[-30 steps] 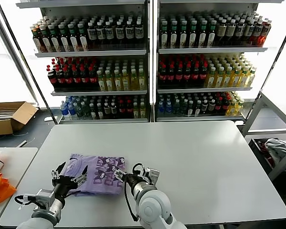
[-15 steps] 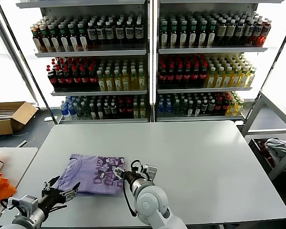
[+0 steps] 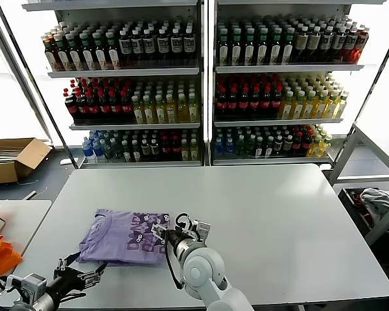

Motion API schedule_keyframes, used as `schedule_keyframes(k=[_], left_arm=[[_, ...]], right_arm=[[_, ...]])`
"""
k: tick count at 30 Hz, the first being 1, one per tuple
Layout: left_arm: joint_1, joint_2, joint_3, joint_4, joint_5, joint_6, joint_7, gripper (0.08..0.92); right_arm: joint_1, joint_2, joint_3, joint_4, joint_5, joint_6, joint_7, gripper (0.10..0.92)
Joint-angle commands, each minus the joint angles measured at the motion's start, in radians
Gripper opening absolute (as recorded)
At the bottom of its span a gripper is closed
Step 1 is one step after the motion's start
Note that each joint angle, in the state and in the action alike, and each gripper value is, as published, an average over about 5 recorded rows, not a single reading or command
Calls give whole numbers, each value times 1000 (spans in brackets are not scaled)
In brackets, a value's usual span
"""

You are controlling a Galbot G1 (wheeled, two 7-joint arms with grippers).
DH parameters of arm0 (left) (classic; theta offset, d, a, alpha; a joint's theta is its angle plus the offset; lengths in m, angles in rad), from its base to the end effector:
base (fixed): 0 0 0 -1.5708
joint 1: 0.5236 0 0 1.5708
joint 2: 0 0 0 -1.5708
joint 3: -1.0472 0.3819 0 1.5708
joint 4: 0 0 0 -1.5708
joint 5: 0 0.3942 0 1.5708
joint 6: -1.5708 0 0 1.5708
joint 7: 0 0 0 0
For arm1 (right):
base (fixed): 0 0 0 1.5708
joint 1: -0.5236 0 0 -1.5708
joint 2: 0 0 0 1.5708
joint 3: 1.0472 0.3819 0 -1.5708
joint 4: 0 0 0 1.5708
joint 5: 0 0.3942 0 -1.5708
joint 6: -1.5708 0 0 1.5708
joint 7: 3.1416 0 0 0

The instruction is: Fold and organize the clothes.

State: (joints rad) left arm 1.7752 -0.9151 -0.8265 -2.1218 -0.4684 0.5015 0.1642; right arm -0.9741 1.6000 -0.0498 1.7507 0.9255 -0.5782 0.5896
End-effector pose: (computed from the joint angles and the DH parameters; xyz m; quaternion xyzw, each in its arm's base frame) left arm 0.1874 0.1864 -0.2716 -0.1125 -0.9404 -0.1021 0.3043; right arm 0.3472 0.2194 -0.2805 0.1730 -0.8878 -0.2560 0.3412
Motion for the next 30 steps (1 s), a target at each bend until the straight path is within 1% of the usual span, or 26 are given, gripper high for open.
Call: schedule_keyframes(k=[1, 12, 18, 30], left_arm=[[-12, 6, 3, 58, 19, -13, 15, 822], [-56, -29, 52, 103, 143, -126, -39, 823], [-63, -51, 94, 105, 239, -179, -42, 823], [-78, -53, 99, 154, 389, -272, -69, 822]], right_arm=[[5, 6, 1, -7, 0, 0, -1, 823], [-2, 13, -8, -5, -7, -1, -2, 823], [-6, 9, -3, -1, -8, -1, 2, 823], [-6, 16, -5, -3, -6, -1, 2, 823]])
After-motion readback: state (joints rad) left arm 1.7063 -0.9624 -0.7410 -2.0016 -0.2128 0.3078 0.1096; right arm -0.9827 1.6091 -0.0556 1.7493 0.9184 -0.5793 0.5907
